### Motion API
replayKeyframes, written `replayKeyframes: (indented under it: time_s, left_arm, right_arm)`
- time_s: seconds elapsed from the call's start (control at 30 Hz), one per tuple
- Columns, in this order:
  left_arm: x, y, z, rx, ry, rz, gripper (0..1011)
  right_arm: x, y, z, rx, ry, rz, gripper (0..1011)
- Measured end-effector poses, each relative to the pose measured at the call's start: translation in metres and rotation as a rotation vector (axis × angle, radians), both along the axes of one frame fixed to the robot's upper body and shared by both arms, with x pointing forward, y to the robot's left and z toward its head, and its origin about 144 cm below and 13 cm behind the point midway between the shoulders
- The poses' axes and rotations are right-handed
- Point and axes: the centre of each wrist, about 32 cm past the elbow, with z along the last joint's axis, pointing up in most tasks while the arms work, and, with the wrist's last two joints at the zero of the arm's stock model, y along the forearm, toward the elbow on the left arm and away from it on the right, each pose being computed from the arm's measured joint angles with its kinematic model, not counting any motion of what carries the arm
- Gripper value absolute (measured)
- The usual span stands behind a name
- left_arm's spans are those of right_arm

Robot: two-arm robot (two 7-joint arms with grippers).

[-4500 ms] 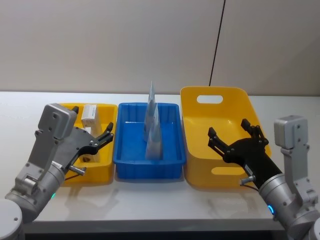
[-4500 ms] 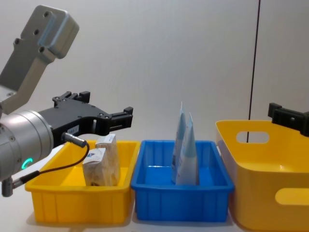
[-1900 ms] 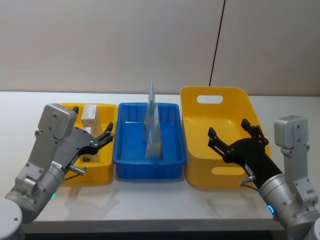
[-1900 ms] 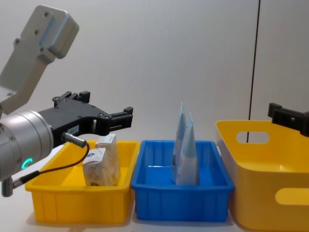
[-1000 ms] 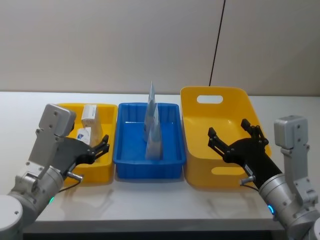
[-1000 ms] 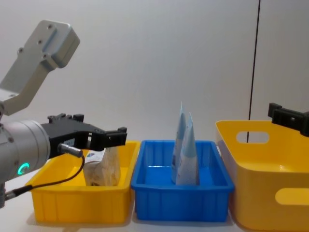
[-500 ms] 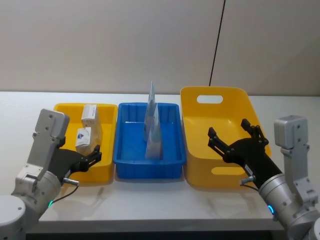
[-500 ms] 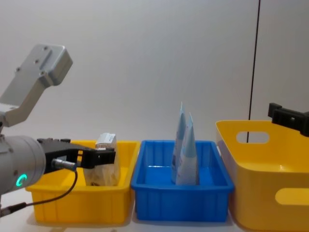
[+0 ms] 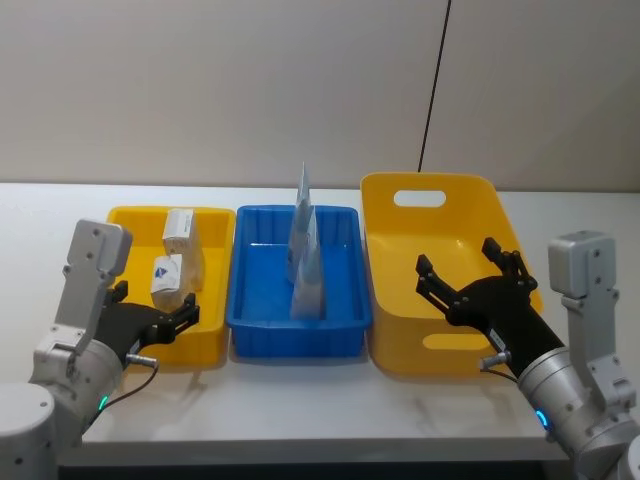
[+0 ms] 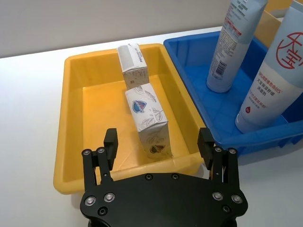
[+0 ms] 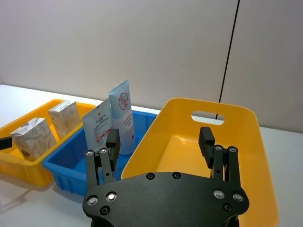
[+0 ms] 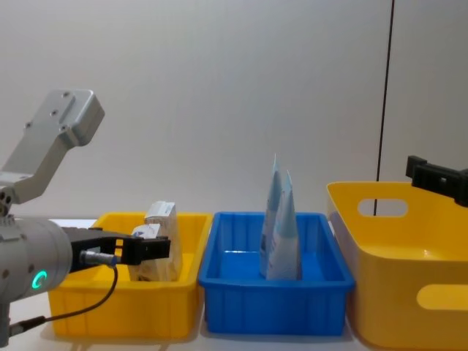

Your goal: Bimanual collaborative sorting of washing and personal care products

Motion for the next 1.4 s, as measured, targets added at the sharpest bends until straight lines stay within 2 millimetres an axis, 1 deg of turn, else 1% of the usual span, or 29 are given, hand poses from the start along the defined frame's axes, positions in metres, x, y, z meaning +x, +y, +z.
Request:
replayKeyframes:
  time_s: [0.73,1.4]
  left_arm:
    - [0.028,0.0,-0.002,-0.021,0.048,-0.001,1002]
    - [0.052,-0.003,-0.007,-0.006,0.042,0.04,1002]
  right_arm:
    - [0.0,0.0,0.0,0.0,0.0,0.0,1002]
    - [0.0,0.0,0.0,0.0,0.0,0.0,1002]
